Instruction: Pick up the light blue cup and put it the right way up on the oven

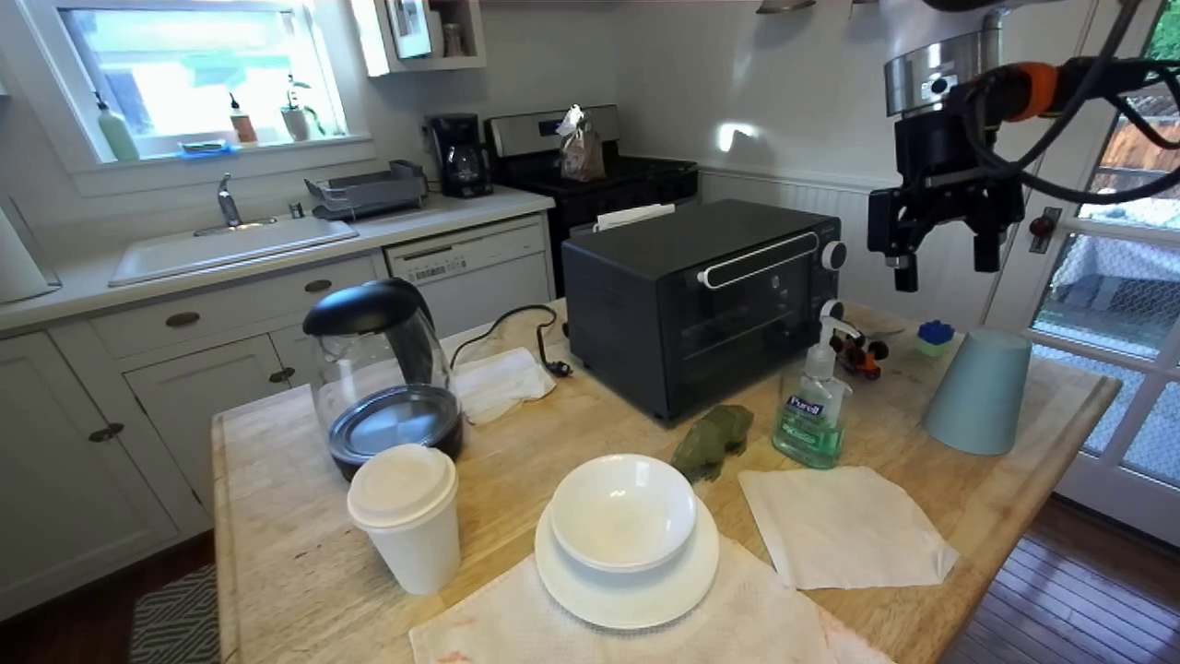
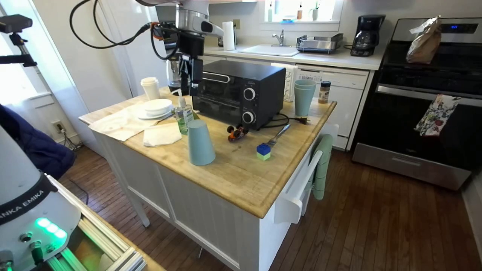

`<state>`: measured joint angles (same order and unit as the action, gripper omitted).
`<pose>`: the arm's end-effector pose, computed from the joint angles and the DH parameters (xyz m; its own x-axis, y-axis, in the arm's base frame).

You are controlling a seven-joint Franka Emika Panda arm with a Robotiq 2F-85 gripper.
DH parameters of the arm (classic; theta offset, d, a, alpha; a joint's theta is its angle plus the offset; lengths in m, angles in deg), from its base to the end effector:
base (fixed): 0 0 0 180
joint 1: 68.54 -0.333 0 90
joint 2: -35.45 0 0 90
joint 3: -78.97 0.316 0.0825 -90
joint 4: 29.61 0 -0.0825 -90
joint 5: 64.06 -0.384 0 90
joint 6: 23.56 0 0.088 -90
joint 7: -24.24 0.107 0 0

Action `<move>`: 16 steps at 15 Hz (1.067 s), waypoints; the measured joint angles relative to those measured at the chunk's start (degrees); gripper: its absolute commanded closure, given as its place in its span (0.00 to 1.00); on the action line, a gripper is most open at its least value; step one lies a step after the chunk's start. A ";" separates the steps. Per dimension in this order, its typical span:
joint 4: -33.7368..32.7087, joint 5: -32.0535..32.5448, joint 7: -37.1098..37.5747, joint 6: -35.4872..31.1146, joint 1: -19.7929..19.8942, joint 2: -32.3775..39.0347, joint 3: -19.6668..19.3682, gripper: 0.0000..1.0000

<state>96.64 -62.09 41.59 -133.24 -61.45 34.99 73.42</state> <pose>0.4820 -0.1106 0.3648 0.8378 -0.4818 -0.2570 -0.4703 -0.8758 0.1087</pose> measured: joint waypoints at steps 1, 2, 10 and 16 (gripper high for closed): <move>-0.43 -0.01 0.47 0.03 0.32 0.77 -0.63 0.00; -0.77 -0.01 1.07 0.04 0.55 1.47 -1.26 0.00; -2.00 -2.01 3.40 0.03 4.19 6.57 -6.67 0.00; -2.13 -9.49 3.12 0.18 5.44 9.57 -7.71 0.00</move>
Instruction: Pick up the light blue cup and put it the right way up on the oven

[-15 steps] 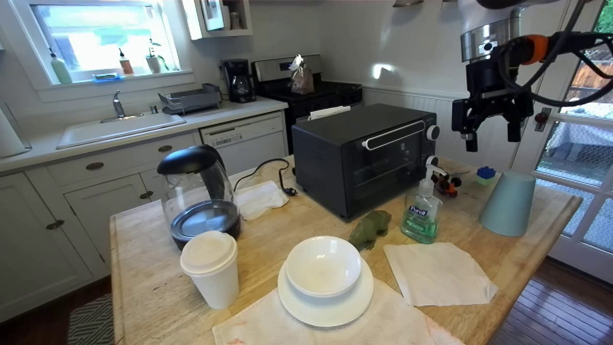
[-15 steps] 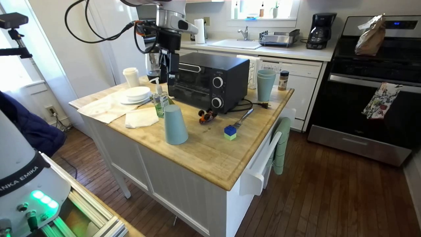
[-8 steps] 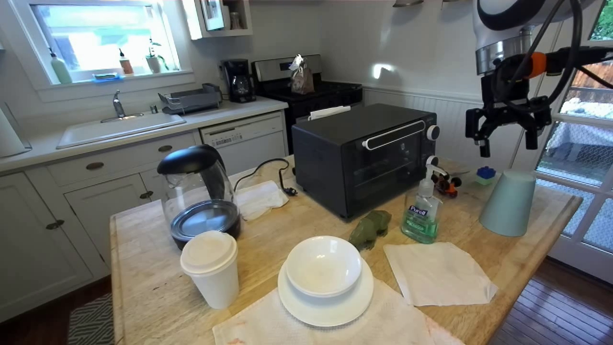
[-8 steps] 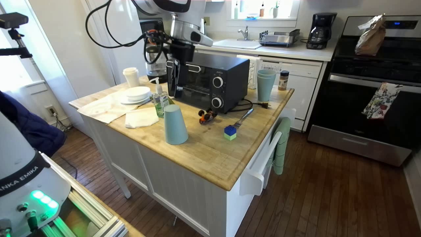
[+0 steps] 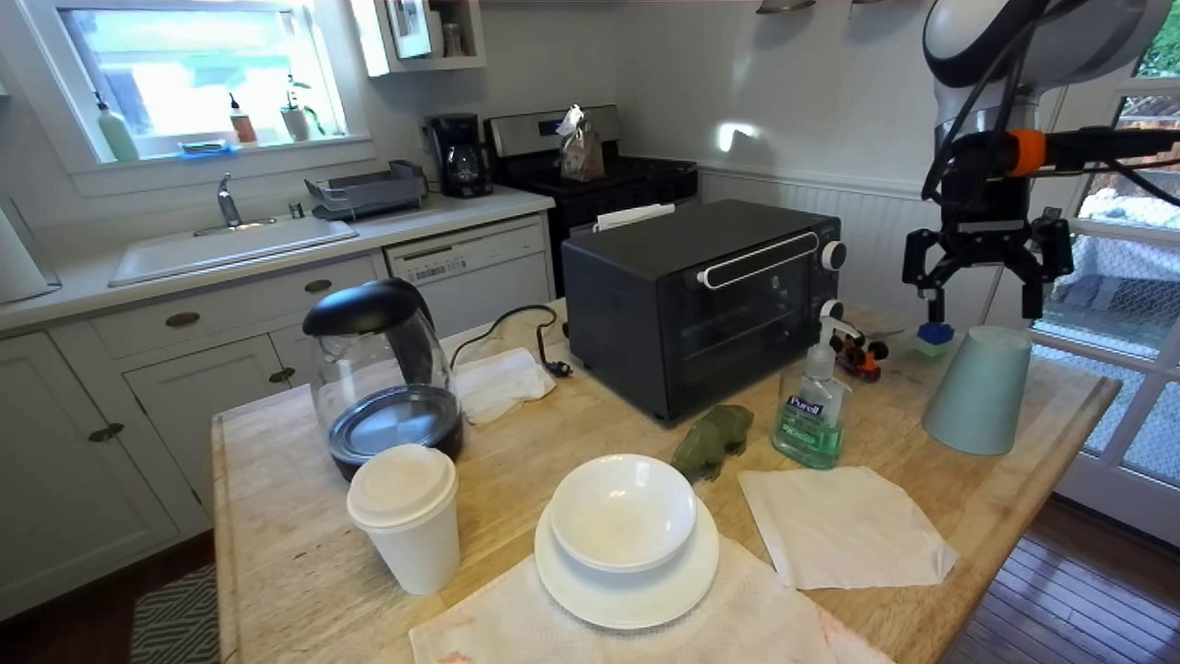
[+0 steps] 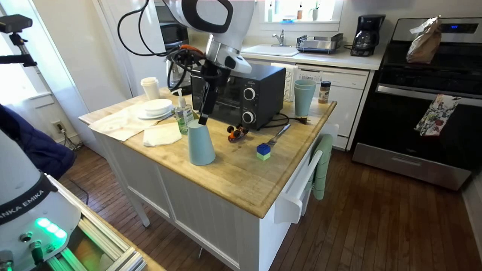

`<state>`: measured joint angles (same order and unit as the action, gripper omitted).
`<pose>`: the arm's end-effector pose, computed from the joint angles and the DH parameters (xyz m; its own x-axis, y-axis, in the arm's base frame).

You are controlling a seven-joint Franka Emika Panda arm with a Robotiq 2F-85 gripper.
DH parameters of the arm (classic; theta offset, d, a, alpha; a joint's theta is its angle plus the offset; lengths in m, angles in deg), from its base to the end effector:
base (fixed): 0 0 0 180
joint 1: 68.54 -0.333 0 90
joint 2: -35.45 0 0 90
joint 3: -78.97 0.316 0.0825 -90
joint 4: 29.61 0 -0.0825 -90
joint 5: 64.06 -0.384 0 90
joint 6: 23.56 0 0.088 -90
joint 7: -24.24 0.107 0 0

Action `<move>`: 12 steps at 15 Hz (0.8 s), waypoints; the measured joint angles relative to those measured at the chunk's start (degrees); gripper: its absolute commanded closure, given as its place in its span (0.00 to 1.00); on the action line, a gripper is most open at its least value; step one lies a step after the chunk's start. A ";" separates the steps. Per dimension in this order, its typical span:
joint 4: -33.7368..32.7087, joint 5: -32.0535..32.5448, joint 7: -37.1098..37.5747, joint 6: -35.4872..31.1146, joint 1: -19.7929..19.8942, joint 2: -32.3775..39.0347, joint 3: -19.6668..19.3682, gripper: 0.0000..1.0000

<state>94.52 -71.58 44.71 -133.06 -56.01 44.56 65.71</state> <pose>0.4595 -0.2115 0.2979 0.5708 -0.7200 -0.3947 -0.7580 -0.6469 0.0837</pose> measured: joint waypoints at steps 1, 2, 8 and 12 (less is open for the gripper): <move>0.00 -1.50 -0.11 -0.26 0.07 0.46 0.00 0.00; 0.00 -2.52 -0.15 -0.45 0.07 0.84 0.00 0.00; -0.14 -3.34 -0.16 -0.46 -0.06 1.54 0.03 0.00; -0.33 -0.87 0.45 -0.21 -0.73 1.77 0.10 0.00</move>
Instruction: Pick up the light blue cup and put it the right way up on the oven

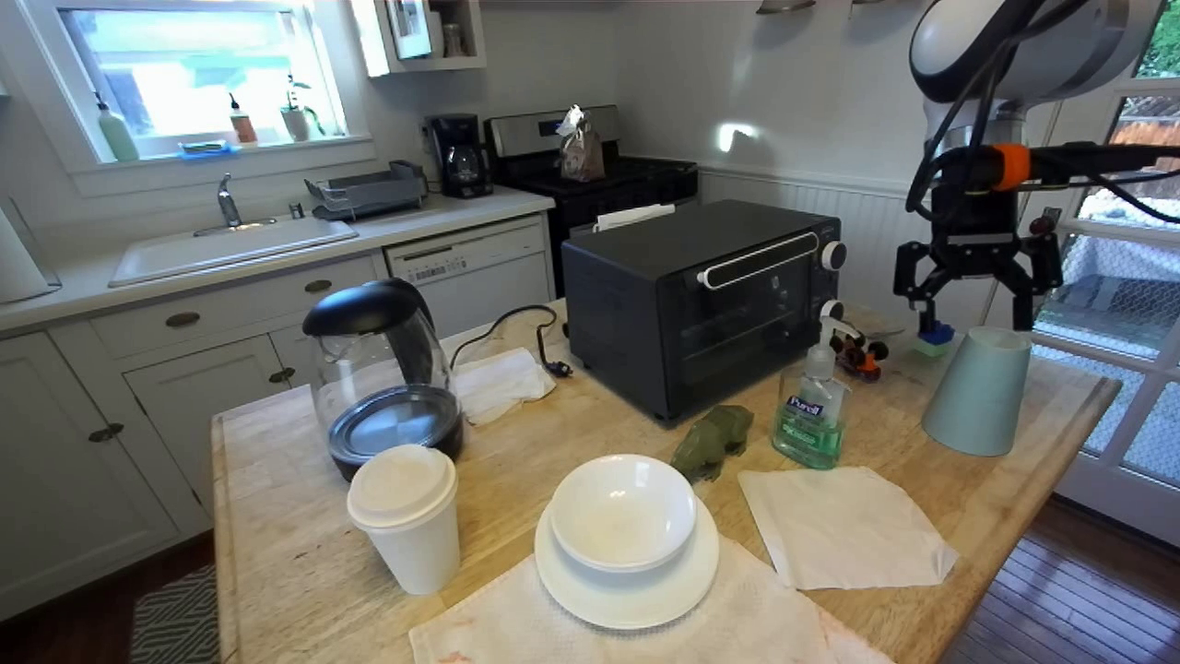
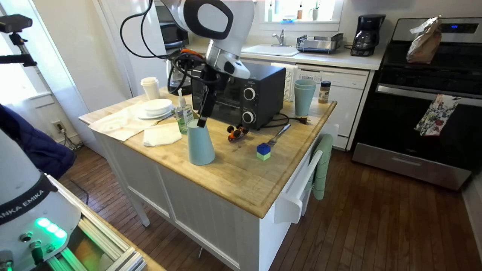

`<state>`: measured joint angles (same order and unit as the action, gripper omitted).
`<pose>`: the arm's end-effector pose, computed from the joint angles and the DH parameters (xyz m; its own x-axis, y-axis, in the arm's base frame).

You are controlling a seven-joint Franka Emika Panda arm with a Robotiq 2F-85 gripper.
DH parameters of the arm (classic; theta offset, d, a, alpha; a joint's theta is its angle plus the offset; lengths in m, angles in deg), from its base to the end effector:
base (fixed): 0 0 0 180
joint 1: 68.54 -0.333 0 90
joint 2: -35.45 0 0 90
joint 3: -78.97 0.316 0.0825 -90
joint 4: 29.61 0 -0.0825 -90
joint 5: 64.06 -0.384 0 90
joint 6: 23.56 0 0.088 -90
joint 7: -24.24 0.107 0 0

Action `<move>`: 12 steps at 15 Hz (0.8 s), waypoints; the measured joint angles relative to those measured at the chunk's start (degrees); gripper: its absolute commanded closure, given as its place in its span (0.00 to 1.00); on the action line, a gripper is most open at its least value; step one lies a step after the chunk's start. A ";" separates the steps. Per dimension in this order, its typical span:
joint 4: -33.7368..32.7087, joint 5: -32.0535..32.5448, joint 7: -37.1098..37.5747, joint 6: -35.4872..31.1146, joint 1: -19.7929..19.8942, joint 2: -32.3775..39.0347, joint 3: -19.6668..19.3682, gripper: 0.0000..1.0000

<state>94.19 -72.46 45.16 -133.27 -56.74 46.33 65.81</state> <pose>0.4641 -0.2046 0.2849 0.5609 -0.7179 -0.4123 -0.7585 -0.6452 0.0915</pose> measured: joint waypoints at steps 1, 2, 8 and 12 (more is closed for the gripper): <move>-0.21 0.43 0.04 0.00 -0.09 0.18 0.00 0.00; -0.56 0.48 0.04 0.00 -0.10 0.35 0.00 0.00; -2.25 1.32 -0.03 0.90 -0.08 0.74 0.00 0.00; -2.23 1.97 -0.04 2.75 -0.08 2.36 -0.01 0.00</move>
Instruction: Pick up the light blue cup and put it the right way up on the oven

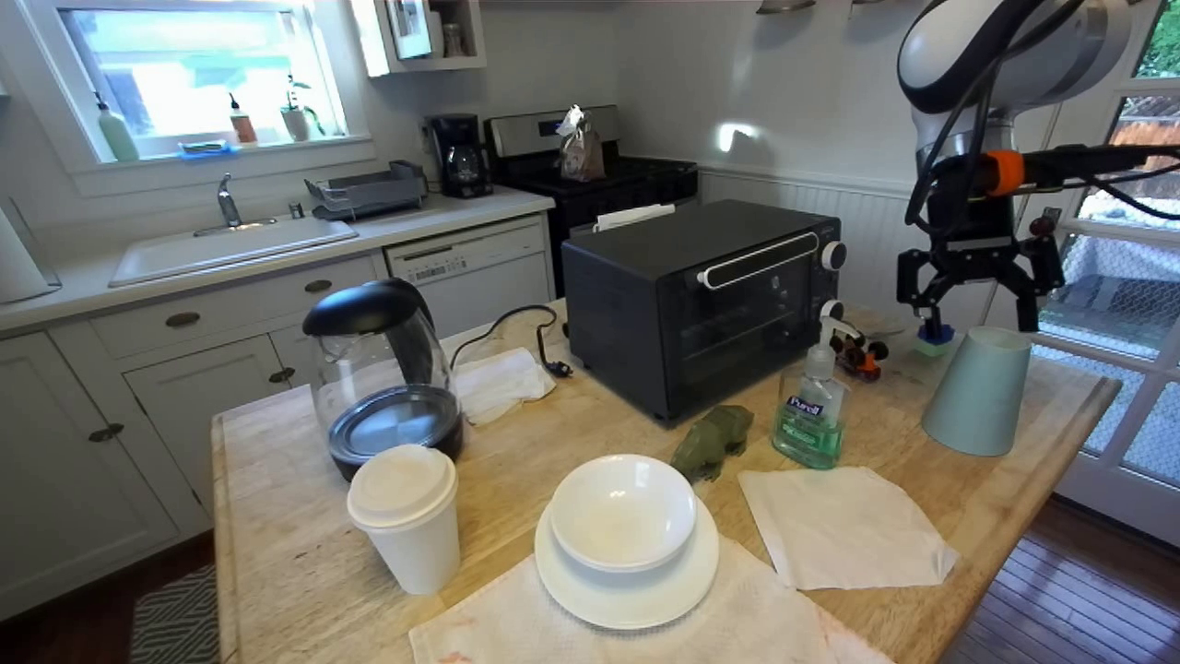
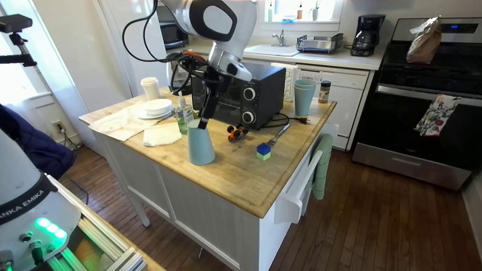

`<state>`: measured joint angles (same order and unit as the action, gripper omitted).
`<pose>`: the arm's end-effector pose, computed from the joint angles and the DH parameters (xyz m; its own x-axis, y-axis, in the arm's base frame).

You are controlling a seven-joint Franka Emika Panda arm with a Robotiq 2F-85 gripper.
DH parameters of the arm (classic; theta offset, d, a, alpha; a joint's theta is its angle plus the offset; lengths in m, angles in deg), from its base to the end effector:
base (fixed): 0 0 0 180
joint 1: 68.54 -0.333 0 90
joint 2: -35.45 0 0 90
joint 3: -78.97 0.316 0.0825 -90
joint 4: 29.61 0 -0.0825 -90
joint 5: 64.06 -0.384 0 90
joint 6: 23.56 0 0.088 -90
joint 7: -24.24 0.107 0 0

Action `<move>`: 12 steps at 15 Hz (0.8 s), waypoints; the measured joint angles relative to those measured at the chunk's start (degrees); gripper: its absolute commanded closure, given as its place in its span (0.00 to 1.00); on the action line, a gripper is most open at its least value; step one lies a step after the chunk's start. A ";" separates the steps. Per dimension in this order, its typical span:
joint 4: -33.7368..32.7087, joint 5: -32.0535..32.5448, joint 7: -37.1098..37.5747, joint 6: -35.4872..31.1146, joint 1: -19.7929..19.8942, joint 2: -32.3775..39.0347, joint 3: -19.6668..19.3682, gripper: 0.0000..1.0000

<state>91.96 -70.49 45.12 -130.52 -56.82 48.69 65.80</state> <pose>0.4678 -0.2075 0.2769 0.5576 -0.7035 -0.4406 -0.7322 -0.6669 0.1382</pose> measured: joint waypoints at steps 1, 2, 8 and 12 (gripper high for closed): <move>0.00 0.05 0.00 0.29 0.00 0.48 -0.01 0.00; 0.00 0.05 0.00 0.51 0.00 0.92 -0.02 0.00; 0.02 -0.16 0.02 2.53 0.03 2.39 -0.04 0.00; 0.02 -0.18 0.04 3.65 0.04 2.56 -0.04 0.25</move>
<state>91.98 -70.67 45.16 -126.87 -56.78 51.24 65.75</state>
